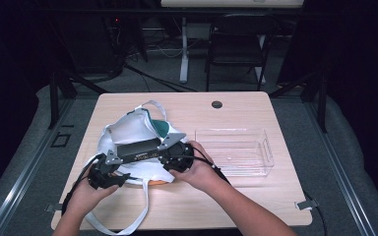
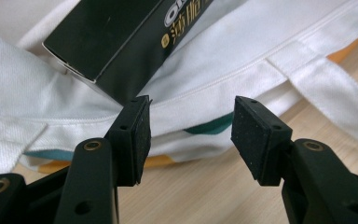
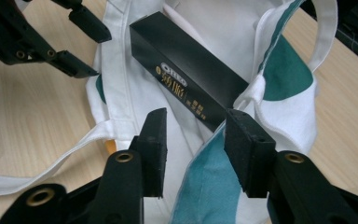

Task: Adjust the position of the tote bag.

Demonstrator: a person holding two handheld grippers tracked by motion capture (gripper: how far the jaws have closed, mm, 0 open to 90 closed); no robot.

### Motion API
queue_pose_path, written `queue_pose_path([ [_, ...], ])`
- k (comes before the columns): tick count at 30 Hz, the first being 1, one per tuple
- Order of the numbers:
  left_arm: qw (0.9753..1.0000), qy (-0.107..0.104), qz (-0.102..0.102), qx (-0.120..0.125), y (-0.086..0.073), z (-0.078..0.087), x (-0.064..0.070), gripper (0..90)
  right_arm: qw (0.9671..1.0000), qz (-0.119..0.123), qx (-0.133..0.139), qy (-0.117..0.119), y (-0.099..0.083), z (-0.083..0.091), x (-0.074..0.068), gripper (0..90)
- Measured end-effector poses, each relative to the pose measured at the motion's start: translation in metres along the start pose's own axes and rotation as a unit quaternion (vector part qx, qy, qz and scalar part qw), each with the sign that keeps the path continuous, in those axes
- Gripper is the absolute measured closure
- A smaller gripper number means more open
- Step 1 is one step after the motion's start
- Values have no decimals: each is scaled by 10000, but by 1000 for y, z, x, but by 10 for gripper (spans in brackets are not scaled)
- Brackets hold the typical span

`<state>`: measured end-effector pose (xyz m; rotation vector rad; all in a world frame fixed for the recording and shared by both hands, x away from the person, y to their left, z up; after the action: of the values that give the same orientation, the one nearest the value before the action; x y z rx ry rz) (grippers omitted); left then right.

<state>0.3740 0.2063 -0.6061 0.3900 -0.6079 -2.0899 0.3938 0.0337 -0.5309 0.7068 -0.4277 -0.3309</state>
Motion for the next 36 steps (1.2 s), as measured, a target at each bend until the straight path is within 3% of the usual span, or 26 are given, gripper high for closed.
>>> queue_pose_path([
  [10, 10000, -44, -81, 25, -2, -3, 5, 453, 9998, -70, 31, -183, 11, 0, 18, 527],
  [14, 9998, -85, -181, -99, -4, -6, 9, 452, 9997, -136, -14, -189, 14, -3, 24, 509],
  [22, 9995, -150, -256, -80, -4, -6, 11, 450, 9992, -248, -221, -208, 18, -27, 34, 472],
  [27, 9990, -121, -406, -116, -6, -9, 13, 450, 9988, -279, -306, -252, 20, -43, 36, 469],
  [33, 9983, -204, -495, -211, -8, -11, 16, 428, 9980, -383, -434, -269, 17, -54, 40, 481],
  [36, 9982, -147, -557, -171, -7, -14, 18, 417, 9978, -360, -502, -245, 16, -56, 41, 497],
])
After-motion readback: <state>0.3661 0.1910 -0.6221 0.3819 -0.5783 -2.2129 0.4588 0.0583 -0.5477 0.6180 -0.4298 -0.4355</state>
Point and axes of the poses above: each handheld gripper's, and its own axes: z roughly backward along the jaws, y roughly out of its top, x roughly to its right, the point moved 10 cm from there along -z, roughly forward along the jaws, and after that the axes turned 9 degrees about z, right-handed, at the moved point
